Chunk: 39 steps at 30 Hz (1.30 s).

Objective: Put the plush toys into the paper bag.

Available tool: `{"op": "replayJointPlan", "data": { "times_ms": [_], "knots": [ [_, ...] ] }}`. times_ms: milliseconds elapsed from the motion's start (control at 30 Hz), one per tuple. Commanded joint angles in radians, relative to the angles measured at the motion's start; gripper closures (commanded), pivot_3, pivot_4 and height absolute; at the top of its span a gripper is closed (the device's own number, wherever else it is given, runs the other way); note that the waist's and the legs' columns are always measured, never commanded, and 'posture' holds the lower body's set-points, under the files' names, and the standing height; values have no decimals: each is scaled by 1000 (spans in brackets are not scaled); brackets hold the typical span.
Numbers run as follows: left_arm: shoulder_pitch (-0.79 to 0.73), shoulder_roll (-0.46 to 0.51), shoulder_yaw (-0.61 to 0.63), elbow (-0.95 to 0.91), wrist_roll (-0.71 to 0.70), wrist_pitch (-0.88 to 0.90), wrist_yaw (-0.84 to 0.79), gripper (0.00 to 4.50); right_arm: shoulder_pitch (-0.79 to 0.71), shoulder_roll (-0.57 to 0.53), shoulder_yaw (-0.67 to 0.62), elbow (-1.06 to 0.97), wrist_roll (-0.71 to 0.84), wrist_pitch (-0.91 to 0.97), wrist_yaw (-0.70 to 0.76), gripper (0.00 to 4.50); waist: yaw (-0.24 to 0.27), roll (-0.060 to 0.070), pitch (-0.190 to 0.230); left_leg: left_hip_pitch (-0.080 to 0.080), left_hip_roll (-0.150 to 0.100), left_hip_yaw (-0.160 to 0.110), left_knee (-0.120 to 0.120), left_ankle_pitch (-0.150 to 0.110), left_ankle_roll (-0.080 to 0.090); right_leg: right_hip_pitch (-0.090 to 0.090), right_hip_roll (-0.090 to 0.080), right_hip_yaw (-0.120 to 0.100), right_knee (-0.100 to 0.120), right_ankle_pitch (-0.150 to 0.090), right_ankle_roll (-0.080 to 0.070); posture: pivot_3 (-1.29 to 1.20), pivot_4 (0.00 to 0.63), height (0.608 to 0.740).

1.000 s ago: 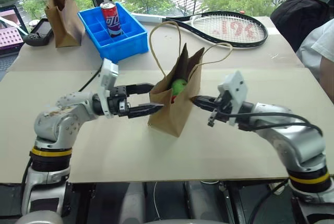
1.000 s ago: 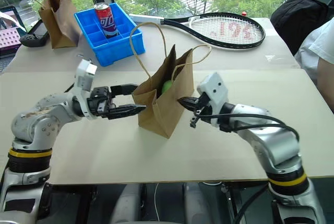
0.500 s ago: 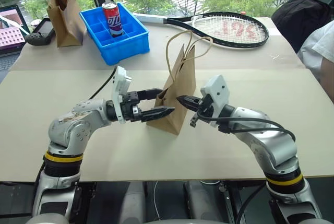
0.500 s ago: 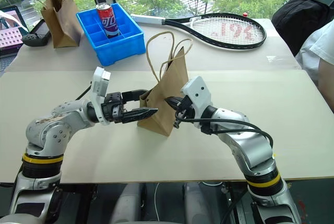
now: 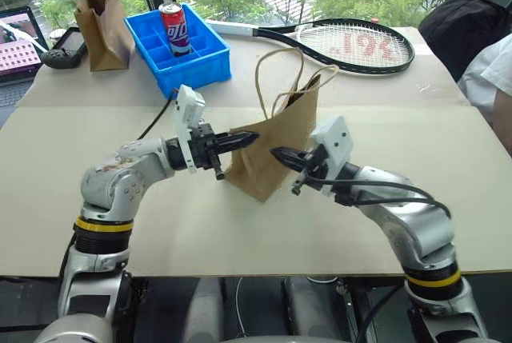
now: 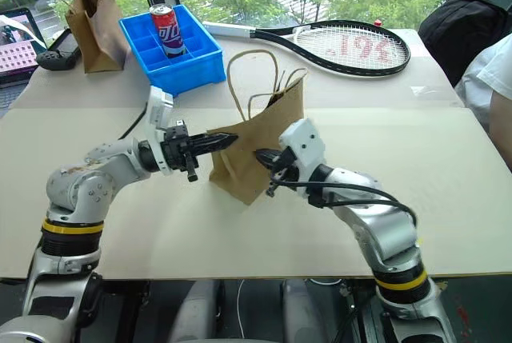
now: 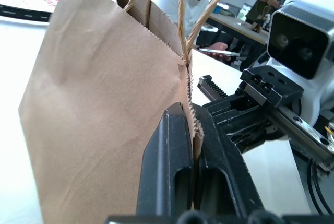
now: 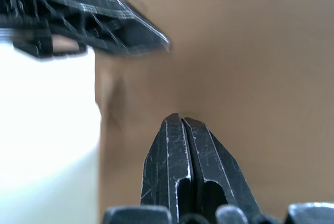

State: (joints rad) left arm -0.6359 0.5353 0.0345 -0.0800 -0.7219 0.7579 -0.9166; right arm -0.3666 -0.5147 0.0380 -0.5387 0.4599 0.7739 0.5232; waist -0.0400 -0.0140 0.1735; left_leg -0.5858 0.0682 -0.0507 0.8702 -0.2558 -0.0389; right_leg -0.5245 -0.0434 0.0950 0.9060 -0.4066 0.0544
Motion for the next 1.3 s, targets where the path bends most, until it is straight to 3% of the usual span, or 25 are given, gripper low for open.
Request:
{"op": "replayJointPlan", "data": {
  "times_ms": [33,200,367,600,733,833,867,933,1133,1167,1300],
  "knots": [
    [-70,27,-11,72,31,-81,-126,4457,55,-78,-152,-84,106,57,53,4500,1,0,0,0,0,0,0,0,0,0,0,0,0,0,0,0,150,656],
    [-195,75,-64,228,72,-197,-411,4457,281,-252,-376,-85,121,77,131,4500,2,0,0,-1,0,-1,-1,0,0,0,0,-1,-1,0,0,0,150,656],
    [-273,112,-123,317,59,-214,-670,4457,411,-330,-501,-46,94,34,168,4500,-9,0,0,-1,0,0,-1,0,0,0,0,0,-1,0,0,0,150,656],
    [-298,228,-357,378,15,-405,-698,4457,456,-364,-522,-18,65,-3,189,4500,-11,0,0,0,1,0,-1,0,0,0,1,0,0,-1,0,0,150,656],
    [-287,235,-403,452,43,-512,-698,4457,450,-364,-511,-18,64,-2,189,4500,-4,0,0,0,1,0,-1,0,0,0,1,0,-1,-1,0,0,150,656],
    [-284,260,-411,443,9,-451,-698,4457,440,-370,-502,-11,62,-1,191,4500,-3,0,0,0,1,0,0,0,0,0,0,0,-1,-1,0,0,150,656],
    [-282,267,-406,434,-2,-418,-698,4027,436,-372,-499,-8,61,-1,192,4500,-3,0,0,0,1,0,0,0,0,0,0,0,-1,-1,0,0,150,656],
    [-269,294,-390,396,-38,-333,-698,3773,427,-380,-493,3,59,-3,199,4500,-7,0,0,0,1,0,0,0,0,0,1,0,-1,-1,0,0,150,656],
    [-221,352,-242,316,-94,-173,-698,1595,425,-390,-489,44,48,-27,229,4500,-6,0,0,0,1,0,0,0,0,-1,1,0,-1,-1,0,0,150,656],
    [-210,372,-206,313,-100,-142,-685,1443,427,-392,-494,54,47,-37,240,4500,-5,0,0,-1,1,0,0,0,0,-1,1,0,-1,-1,0,0,150,656],
    [-148,427,-46,315,-147,-21,-613,60,421,-393,-509,91,56,-69,276,4500,-12,0,0,0,1,0,-1,0,0,-1,1,0,-1,-1,0,0,150,656]
  ]
}}
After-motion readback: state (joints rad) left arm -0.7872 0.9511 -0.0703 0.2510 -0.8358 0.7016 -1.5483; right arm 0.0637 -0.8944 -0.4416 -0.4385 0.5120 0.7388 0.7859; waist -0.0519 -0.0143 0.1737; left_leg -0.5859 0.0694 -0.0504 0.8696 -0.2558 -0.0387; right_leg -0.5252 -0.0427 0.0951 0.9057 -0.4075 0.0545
